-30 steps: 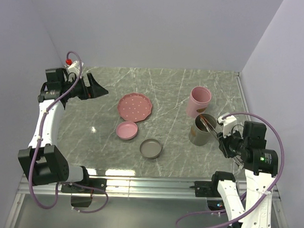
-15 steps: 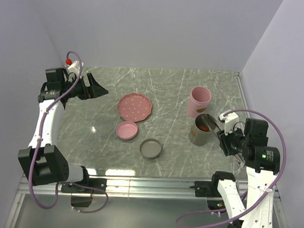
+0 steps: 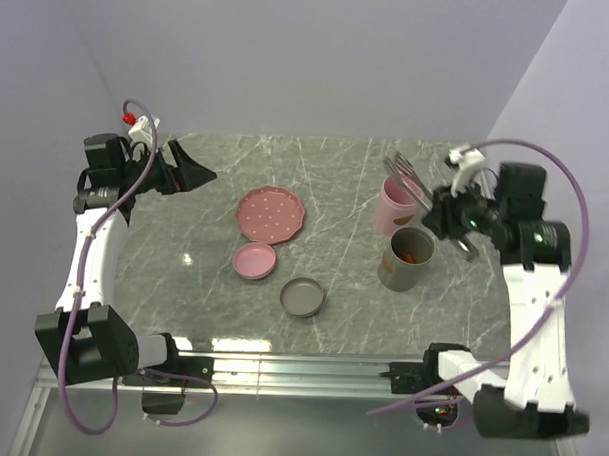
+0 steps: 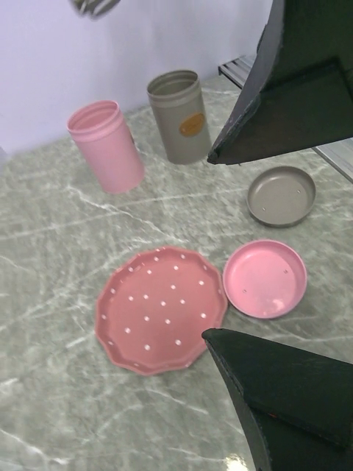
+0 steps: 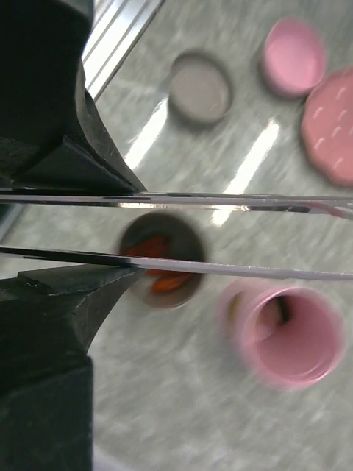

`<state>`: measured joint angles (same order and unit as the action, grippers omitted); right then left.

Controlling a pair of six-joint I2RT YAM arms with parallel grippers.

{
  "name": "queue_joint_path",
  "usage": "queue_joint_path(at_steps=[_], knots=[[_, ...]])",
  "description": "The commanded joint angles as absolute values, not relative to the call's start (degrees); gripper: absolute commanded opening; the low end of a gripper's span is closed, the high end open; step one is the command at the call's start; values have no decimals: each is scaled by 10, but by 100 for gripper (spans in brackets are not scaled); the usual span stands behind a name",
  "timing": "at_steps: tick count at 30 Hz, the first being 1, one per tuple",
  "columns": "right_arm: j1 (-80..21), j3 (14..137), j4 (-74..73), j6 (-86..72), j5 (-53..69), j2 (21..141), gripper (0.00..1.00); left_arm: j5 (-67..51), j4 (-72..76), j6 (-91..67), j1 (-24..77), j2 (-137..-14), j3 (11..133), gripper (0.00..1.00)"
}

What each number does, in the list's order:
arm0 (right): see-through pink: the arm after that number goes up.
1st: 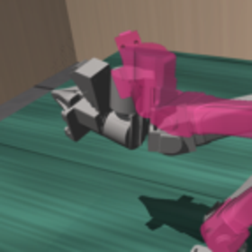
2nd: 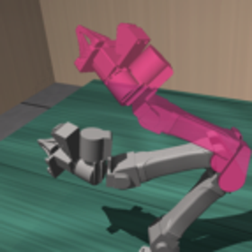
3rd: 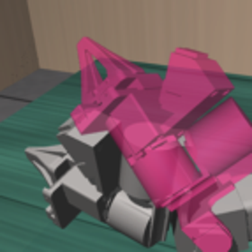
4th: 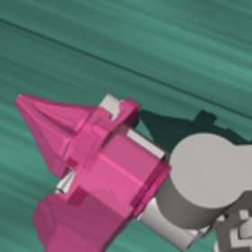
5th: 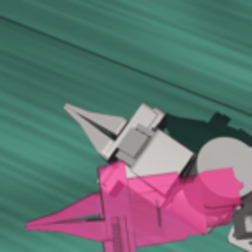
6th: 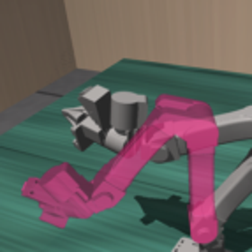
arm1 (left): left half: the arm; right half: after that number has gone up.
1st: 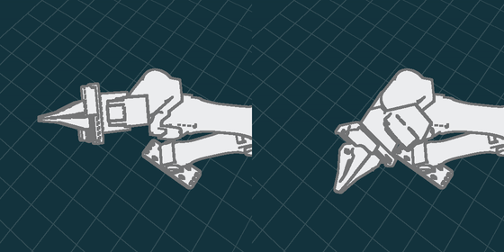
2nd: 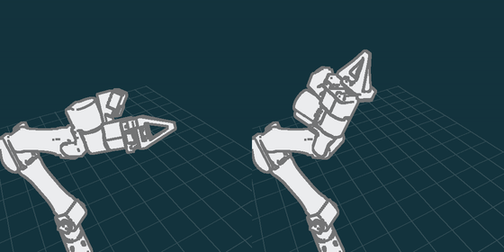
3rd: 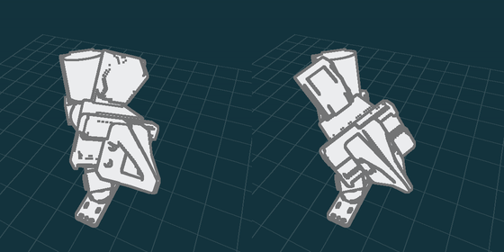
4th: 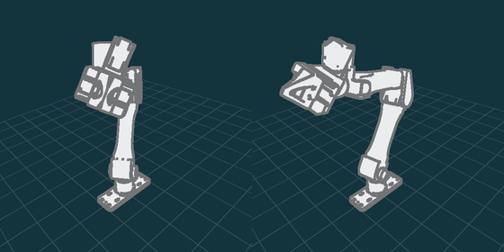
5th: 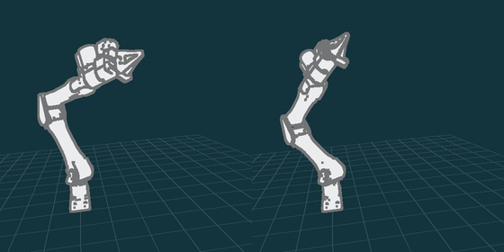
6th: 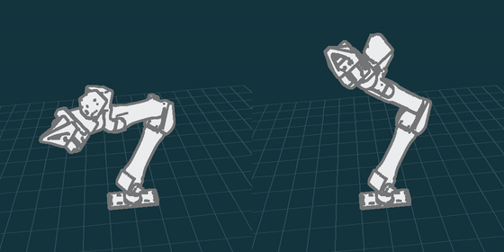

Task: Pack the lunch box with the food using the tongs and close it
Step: Place the food into the lunch box, then pass the clamp from the right arm to the left

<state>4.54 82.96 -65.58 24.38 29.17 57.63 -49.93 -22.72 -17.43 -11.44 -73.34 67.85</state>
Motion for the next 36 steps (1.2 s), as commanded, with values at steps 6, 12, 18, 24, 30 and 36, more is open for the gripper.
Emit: queue_joint_path(at_steps=[6, 12, 18, 24, 30, 36], knots=[[-171, 831, -347, 22, 233, 675, 46, -540, -84, -273, -117, -660, 608, 100], [-272, 842, -243, -46, 176, 787, 44, -590, 64, -451, -111, -639, 520, 95], [-337, 866, -193, -94, 142, 876, 41, -523, 213, -543, -77, -572, 445, 98], [-381, 904, -179, -96, 93, 924, 41, -414, 189, -582, -3, -595, 447, 96], [-405, 908, -156, -120, 90, 937, 41, -355, 209, -655, 40, -643, 454, 95], [-430, 921, -163, -118, 99, 951, 41, -325, 250, -671, 81, -681, 474, 95]])
